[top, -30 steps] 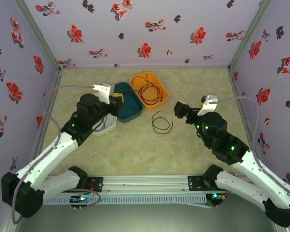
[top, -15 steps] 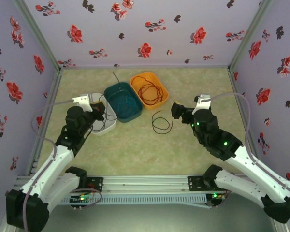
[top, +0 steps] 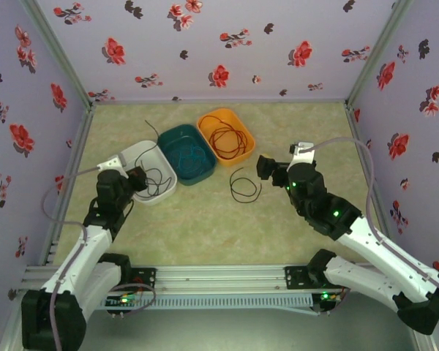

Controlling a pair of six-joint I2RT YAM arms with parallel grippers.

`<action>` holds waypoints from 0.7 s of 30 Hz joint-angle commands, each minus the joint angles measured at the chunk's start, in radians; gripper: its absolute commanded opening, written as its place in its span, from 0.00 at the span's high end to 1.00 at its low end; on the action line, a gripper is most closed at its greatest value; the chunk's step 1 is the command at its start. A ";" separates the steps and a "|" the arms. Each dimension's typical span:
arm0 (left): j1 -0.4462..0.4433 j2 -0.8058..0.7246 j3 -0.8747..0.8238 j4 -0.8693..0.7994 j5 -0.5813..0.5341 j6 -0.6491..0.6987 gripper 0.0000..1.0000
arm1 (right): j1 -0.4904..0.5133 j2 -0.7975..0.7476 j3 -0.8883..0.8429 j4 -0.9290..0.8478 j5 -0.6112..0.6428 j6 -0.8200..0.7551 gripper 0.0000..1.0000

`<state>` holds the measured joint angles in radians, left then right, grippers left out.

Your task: Untangle the cables

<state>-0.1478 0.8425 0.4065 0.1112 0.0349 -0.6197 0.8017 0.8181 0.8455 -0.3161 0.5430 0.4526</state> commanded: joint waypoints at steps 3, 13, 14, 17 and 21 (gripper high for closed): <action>0.051 0.088 0.038 -0.123 -0.019 -0.009 1.00 | -0.010 0.019 0.021 0.003 -0.012 0.010 0.01; 0.060 0.258 0.136 -0.250 -0.059 0.052 0.99 | -0.019 0.038 0.026 -0.007 -0.013 0.024 0.01; 0.060 0.271 0.148 -0.260 -0.060 0.060 0.98 | -0.021 0.039 0.027 -0.009 -0.014 0.026 0.01; 0.061 0.304 0.185 -0.306 -0.085 0.085 0.96 | -0.025 0.045 0.027 -0.012 -0.013 0.032 0.01; 0.060 0.327 0.217 -0.354 -0.147 0.105 0.96 | -0.029 0.045 0.024 -0.014 -0.014 0.037 0.01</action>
<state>-0.0959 1.1576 0.5850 -0.1734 -0.0460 -0.5606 0.7815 0.8646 0.8463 -0.3210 0.5232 0.4675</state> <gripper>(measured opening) 0.052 0.993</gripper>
